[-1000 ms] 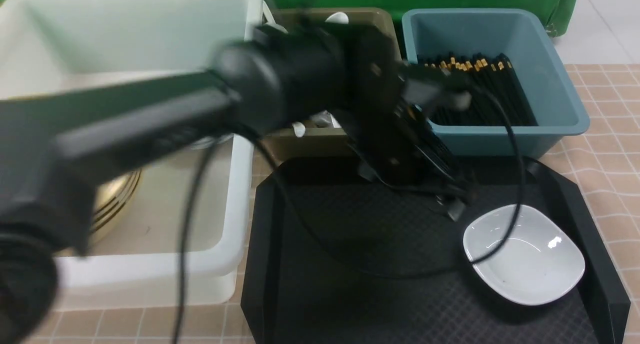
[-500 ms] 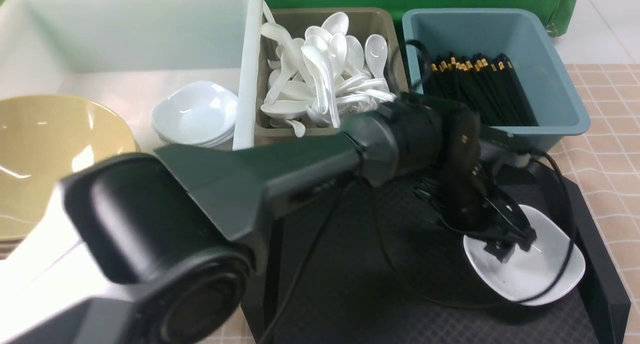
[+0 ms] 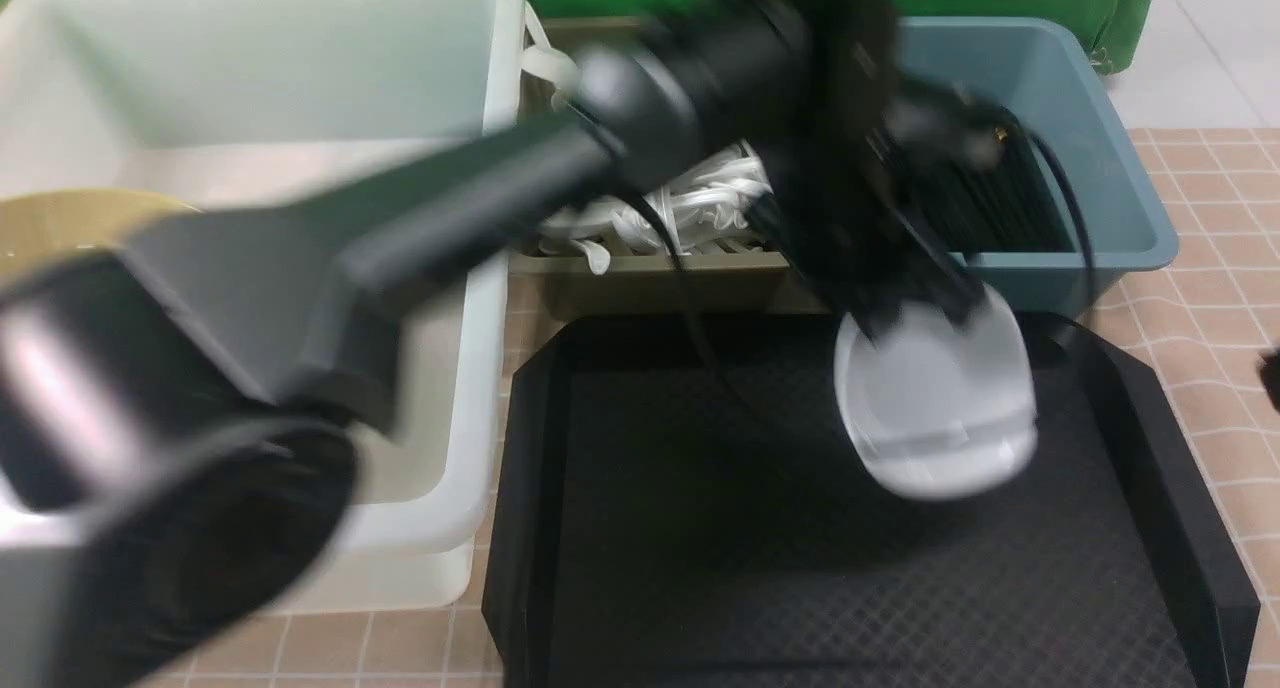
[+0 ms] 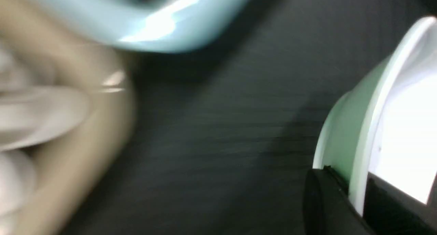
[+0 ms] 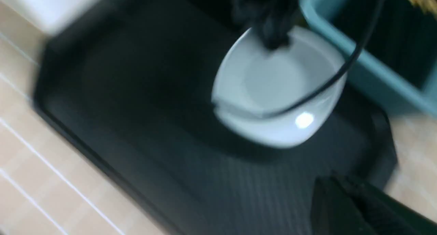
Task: On brown table put chopsticks spoon bowls plates into blue grey white boxes.
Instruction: 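Grasp the small white bowl on the black tray by its rim with the left gripper, then place the white bowl into the white bin with the other dishes with the left gripper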
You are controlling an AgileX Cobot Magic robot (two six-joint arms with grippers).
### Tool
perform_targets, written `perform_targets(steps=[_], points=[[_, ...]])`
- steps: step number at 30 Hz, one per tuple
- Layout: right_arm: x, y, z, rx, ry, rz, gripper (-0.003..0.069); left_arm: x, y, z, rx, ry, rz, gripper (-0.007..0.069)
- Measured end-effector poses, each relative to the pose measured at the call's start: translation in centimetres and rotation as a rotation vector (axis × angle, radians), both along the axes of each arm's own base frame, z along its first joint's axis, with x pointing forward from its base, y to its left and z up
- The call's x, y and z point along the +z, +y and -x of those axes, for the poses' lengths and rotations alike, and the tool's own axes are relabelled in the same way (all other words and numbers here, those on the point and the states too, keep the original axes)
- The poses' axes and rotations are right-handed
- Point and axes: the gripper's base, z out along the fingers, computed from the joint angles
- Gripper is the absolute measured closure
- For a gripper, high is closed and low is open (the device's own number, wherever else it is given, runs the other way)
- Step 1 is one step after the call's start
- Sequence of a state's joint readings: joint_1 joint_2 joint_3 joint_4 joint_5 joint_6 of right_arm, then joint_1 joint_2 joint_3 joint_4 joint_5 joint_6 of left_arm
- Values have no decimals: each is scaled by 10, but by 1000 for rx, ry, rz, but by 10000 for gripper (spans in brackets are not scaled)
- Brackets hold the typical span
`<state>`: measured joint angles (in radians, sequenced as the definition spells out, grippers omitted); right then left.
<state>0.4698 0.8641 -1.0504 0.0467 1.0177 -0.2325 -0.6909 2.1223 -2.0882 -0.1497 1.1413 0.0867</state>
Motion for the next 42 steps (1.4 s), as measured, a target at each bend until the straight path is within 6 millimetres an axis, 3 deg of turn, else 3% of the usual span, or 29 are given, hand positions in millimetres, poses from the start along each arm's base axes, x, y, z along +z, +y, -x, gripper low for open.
perform_targets(steps=[5,7,8,9,10,12,13,14,17,22,28,32,36,42], points=[[29,38,-30,191,7,-110,586,95,108,-11,189,-140,71,618],[37,54,-41,264,2,-128,586,118,147,-11,268,-180,80,618],[43,65,-46,310,-6,-141,586,131,181,-12,345,-207,80,618],[46,78,-50,354,-8,-141,586,138,200,-12,391,-223,77,618],[47,91,-52,398,-5,-139,586,143,222,-12,448,-237,73,618],[49,107,-54,447,0,-136,586,145,247,-13,514,-243,64,618],[47,131,-55,514,17,-128,586,141,277,-15,591,-231,46,618],[46,143,-55,546,19,-120,586,136,293,-17,634,-215,32,618],[42,166,-56,602,28,-100,586,112,325,-27,719,-161,6,618],[34,179,-61,614,48,-82,585,63,347,-55,741,-100,-3,618],[33,178,-63,585,50,-66,583,-1,336,-94,644,-11,90,618],[32,177,-63,580,59,-53,583,-34,333,-109,614,38,111,612],[31,176,-64,571,58,-40,582,-52,335,-115,586,52,87,554],[31,175,-65,565,56,-34,582,-53,335,-115,518,28,53,347]])
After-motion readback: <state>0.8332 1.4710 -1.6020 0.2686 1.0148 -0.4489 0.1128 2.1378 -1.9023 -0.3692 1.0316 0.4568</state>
